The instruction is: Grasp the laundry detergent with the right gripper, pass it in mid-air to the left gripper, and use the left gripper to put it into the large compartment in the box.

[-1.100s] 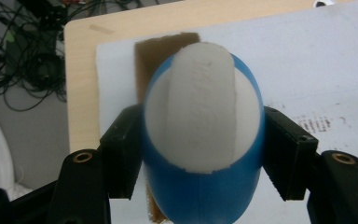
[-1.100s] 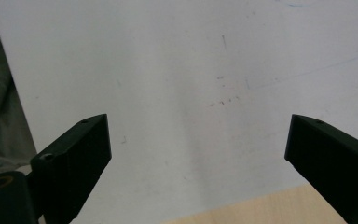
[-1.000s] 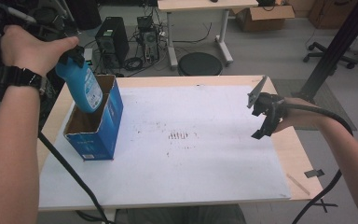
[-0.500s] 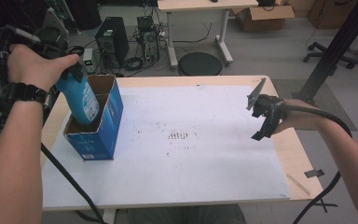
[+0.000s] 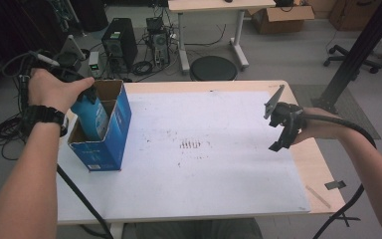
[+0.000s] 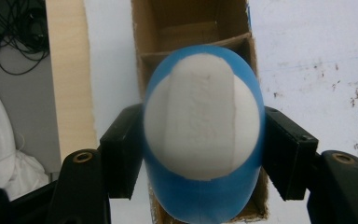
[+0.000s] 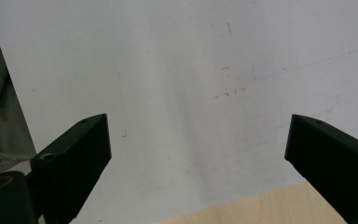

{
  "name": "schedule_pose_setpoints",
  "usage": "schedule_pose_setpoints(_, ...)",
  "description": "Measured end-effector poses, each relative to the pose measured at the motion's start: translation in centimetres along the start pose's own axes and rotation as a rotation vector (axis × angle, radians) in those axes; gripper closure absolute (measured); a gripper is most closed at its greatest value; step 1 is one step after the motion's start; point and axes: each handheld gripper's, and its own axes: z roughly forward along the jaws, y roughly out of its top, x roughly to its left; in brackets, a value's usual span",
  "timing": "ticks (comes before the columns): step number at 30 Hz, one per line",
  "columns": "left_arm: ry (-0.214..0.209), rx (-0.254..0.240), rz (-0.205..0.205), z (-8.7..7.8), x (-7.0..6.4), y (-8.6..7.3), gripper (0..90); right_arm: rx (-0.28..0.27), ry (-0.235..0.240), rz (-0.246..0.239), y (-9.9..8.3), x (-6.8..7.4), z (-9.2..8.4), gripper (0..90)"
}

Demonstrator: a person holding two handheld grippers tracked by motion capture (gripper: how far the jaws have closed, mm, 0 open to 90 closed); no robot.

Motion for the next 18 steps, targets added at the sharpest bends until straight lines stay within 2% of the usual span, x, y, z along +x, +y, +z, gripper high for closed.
schedule_pose_setpoints(6,-0.009,0.025,-0.003,2.1,-0.2,-0.6,38.2,0.005,0.005,-0.002,0.0,0.1,0.3,7.0)
schedule_pose_setpoints(18,-0.016,0.058,-0.016,5.0,-0.4,-1.4,38.2,0.004,0.013,-0.004,0.2,0.1,0.5,6.9)
